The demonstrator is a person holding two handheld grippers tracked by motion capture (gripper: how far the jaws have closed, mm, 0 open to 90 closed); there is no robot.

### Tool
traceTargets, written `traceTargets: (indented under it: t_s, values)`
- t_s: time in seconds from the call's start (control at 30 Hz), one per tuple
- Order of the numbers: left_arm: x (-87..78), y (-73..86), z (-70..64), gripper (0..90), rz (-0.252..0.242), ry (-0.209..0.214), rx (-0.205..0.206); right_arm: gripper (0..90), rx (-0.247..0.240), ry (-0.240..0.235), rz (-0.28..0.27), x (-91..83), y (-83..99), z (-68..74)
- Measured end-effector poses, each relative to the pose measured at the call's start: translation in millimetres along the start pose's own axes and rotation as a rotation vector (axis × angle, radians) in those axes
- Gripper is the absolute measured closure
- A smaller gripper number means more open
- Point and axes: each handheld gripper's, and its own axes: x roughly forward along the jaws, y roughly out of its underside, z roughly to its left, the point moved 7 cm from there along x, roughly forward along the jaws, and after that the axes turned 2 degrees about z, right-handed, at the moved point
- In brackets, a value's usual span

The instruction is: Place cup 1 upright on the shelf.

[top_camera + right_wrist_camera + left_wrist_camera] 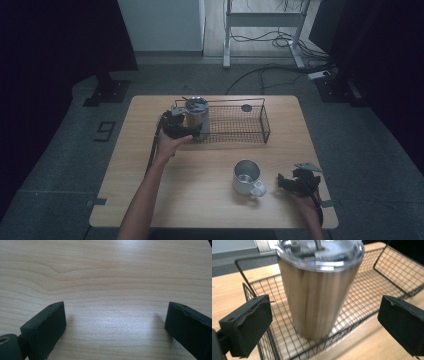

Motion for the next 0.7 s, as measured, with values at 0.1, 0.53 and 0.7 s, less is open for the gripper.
traceTargets:
  t_s: [0.1,0.53,0.7]
  values:
    - [-6.2,9.3,-1.3,0.8,0.006,-0.017,0.012,3.2,0.0,0.001,0.003,-0.2,0.1,-0.1]
    - [-35.7,47.0,-17.7,1.5,-0.039,0.018,0.023,3.2,0.003,0.0,0.003,-0.1,0.0,0.1]
    - [-44.5,64.5,-18.6,4.8,-0.043,0.019,0.01,3.2,0.003,0.001,0.003,-0.1,0.0,0.1]
